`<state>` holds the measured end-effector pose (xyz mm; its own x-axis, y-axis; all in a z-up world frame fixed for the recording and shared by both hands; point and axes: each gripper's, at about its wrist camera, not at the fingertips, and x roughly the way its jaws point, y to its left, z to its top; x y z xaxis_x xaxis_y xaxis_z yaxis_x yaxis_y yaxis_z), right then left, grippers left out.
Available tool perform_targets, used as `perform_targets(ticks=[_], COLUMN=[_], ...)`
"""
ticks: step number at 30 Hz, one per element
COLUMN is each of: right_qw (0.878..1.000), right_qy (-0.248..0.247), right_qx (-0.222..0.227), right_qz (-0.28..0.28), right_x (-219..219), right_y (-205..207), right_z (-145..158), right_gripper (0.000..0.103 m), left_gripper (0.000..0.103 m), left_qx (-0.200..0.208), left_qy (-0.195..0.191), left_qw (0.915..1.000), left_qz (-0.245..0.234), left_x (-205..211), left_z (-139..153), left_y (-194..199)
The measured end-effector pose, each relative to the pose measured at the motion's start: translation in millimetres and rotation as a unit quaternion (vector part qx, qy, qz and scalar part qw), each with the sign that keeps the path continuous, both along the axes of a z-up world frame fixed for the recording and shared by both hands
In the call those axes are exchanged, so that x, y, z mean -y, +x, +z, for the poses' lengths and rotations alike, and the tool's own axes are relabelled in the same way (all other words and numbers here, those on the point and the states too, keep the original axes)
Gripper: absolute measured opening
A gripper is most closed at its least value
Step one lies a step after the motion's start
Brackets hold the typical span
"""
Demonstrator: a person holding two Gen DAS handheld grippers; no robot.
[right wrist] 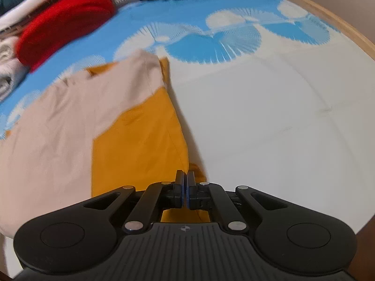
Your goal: Fold large clothes
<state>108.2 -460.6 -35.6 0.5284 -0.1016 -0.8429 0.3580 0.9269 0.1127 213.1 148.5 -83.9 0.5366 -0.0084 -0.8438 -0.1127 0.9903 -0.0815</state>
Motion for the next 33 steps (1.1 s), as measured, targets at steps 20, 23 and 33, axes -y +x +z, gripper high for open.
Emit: perform_targets(ticks=[20, 23, 33], right_qw=[0.996, 0.995, 0.974], right_qy=[-0.070, -0.091, -0.026], right_qx=[-0.046, 0.045, 0.221], right_qz=[0.011, 0.005, 0.044], right_x=[-22, -27, -70], right_y=[13, 4, -12], right_z=[-8, 36, 79], right_gripper=[0.026, 0.027, 0.033], left_gripper=[0.059, 0.068, 0.074], left_qx=[0.000, 0.007, -0.032], left_qy=[-0.103, -0.147, -0.229], left_qw=[0.9945, 0.9856, 0.9722], left_qz=[0.018, 0.084, 0.035], left_x=[-16, -53, -76], left_z=[2, 2, -21], left_y=[-1, -4, 13])
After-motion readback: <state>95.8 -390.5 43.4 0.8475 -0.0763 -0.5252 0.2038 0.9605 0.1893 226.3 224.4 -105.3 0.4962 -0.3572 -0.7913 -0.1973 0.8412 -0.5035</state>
